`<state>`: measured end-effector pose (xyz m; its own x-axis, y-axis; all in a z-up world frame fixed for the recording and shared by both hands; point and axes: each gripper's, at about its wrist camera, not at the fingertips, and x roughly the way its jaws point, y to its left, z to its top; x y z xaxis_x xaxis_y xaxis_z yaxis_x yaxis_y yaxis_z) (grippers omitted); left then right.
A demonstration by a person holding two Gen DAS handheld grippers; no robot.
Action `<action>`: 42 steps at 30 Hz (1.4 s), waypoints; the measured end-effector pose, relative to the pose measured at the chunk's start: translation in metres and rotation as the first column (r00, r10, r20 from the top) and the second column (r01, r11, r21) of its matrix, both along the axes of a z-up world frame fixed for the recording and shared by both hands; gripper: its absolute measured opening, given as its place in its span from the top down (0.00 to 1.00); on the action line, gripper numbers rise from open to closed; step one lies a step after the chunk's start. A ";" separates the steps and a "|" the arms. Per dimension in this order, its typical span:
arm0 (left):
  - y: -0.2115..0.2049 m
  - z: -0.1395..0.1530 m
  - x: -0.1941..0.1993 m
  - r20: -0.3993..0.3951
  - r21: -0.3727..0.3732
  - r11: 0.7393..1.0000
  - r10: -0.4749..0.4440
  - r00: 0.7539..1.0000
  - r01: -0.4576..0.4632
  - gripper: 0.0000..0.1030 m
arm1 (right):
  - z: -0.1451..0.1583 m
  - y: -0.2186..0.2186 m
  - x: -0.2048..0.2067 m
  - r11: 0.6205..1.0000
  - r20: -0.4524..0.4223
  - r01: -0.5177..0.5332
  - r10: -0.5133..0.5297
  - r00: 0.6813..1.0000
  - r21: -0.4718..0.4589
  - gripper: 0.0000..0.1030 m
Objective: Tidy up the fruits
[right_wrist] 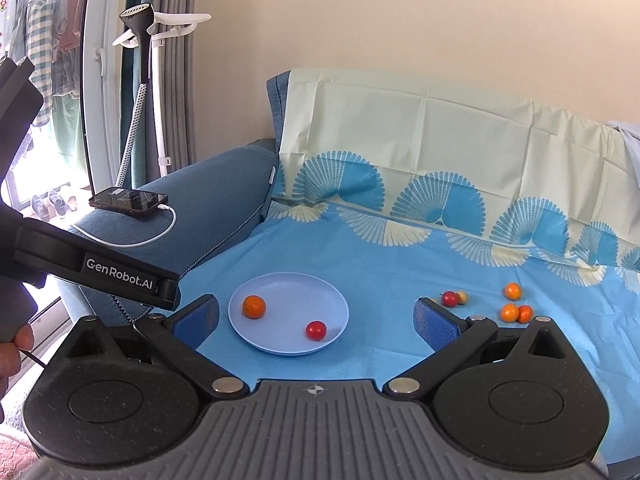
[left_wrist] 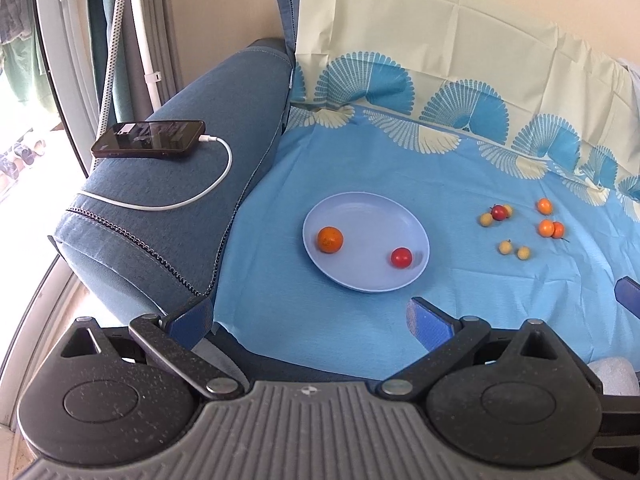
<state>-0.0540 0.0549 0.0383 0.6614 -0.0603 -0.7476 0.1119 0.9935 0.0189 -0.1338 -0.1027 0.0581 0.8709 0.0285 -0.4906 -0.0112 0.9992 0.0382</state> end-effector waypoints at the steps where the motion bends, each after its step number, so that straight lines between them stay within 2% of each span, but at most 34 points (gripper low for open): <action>1: -0.001 0.000 0.000 -0.001 0.005 1.000 0.001 1.000 -0.001 0.00 | 0.000 0.000 0.000 1.000 -0.001 0.000 0.000 1.000 0.003 0.01; 9: -0.005 -0.007 0.004 -0.013 0.037 0.999 -0.005 1.000 0.006 0.00 | -0.006 -0.004 0.005 1.000 -0.023 0.005 -0.004 1.000 0.024 0.01; 24: -0.025 -0.028 0.032 -0.083 0.077 0.996 -0.029 0.996 0.036 0.00 | -0.029 -0.015 0.027 0.997 -0.091 0.035 -0.030 0.995 0.062 0.01; 36: -0.065 -0.038 0.064 -0.131 0.106 0.990 -0.075 0.989 0.089 0.00 | -0.052 -0.049 0.045 0.987 -0.126 0.136 -0.124 0.984 0.085 0.01; 42: -0.104 -0.052 0.088 -0.166 0.125 0.982 -0.118 0.979 0.140 0.00 | -0.070 -0.083 0.054 0.974 -0.132 0.217 -0.207 0.969 0.069 0.01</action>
